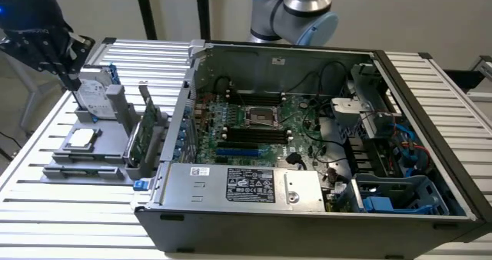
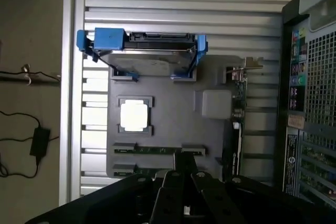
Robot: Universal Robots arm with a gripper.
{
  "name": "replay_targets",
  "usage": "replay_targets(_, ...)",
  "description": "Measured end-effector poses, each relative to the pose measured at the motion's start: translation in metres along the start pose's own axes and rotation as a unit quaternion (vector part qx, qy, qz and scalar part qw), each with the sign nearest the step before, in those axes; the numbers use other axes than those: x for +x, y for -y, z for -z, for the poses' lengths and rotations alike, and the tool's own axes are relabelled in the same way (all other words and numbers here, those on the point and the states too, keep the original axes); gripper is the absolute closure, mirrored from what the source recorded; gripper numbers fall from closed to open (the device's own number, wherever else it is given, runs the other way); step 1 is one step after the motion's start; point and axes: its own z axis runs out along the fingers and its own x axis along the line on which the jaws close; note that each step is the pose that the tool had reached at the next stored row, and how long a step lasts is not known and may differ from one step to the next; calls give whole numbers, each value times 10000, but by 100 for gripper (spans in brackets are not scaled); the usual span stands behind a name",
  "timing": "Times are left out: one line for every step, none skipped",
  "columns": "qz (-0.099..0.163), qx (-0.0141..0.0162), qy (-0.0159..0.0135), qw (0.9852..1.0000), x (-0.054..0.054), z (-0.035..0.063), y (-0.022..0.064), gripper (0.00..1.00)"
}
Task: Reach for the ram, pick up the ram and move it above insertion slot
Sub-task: 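Reach for the ram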
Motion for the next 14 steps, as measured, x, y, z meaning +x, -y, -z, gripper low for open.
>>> replay_targets(0,0,0,10000,7,-8,45,89)
replay_targets(0,0,0,10000,17,-16,92,89)
replay_targets(0,0,0,10000,28,-23,132,89)
replay_targets(0,0,0,10000,38,-30,174,89)
replay_targets(0,0,0,10000,46,-40,219,89)
replay_targets(0,0,0,10000,51,-50,264,89)
replay_targets(0,0,0,10000,57,-58,310,89)
replay_targets(0,0,-1,10000,62,-64,355,89)
replay_targets(0,0,-2,10000,66,-71,399,89)
replay_targets(0,0,-2,10000,72,-77,441,89)
replay_targets(0,0,-2,10000,79,-81,476,89)
replay_targets(0,0,-3,10000,88,-84,507,89)
replay_targets(0,0,-2,10000,98,-88,532,89)
replay_targets(0,1,-2,10000,109,-89,556,89)
